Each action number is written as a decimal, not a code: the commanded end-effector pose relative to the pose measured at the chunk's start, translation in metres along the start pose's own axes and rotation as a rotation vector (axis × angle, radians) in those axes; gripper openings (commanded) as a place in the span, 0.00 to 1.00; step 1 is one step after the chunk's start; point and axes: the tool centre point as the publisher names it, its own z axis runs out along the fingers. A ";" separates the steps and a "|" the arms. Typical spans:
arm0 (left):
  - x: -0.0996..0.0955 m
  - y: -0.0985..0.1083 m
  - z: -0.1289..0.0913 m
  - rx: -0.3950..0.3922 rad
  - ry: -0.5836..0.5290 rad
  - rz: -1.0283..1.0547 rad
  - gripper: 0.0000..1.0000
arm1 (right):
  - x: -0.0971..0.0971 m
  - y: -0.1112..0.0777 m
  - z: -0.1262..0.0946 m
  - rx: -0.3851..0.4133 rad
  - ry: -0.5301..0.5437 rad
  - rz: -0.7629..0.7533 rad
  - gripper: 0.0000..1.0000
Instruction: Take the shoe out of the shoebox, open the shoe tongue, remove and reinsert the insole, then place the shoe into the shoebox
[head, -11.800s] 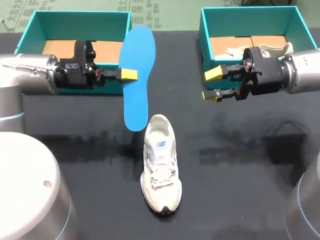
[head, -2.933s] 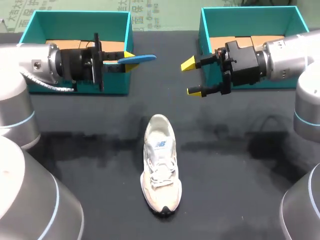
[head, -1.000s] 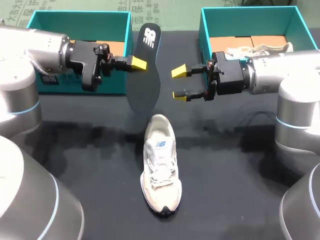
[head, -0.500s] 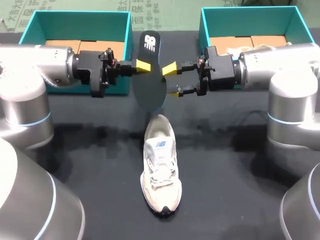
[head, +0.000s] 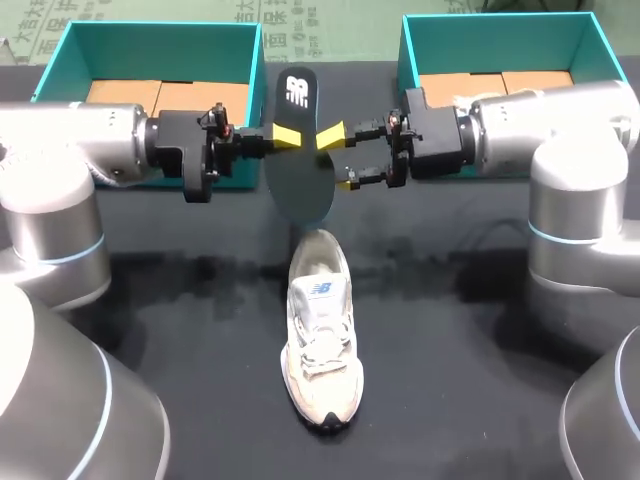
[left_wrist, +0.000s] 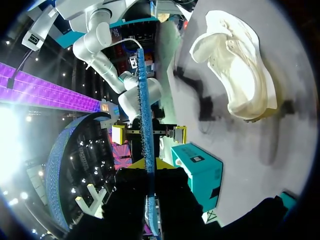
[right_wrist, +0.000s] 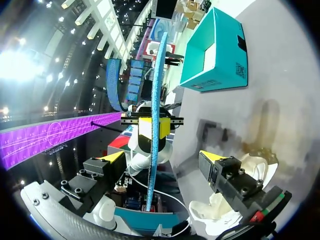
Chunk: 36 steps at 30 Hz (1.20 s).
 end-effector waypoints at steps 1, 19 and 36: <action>0.003 -0.001 0.000 -0.008 -0.008 0.010 0.00 | -0.001 0.003 0.004 0.008 0.003 0.016 0.84; 0.008 0.004 0.009 -0.019 -0.016 0.029 0.00 | -0.002 -0.003 0.019 0.020 0.004 0.021 0.45; 0.009 0.007 0.010 -0.019 -0.015 0.033 0.00 | -0.005 -0.003 0.019 0.027 0.010 0.025 0.32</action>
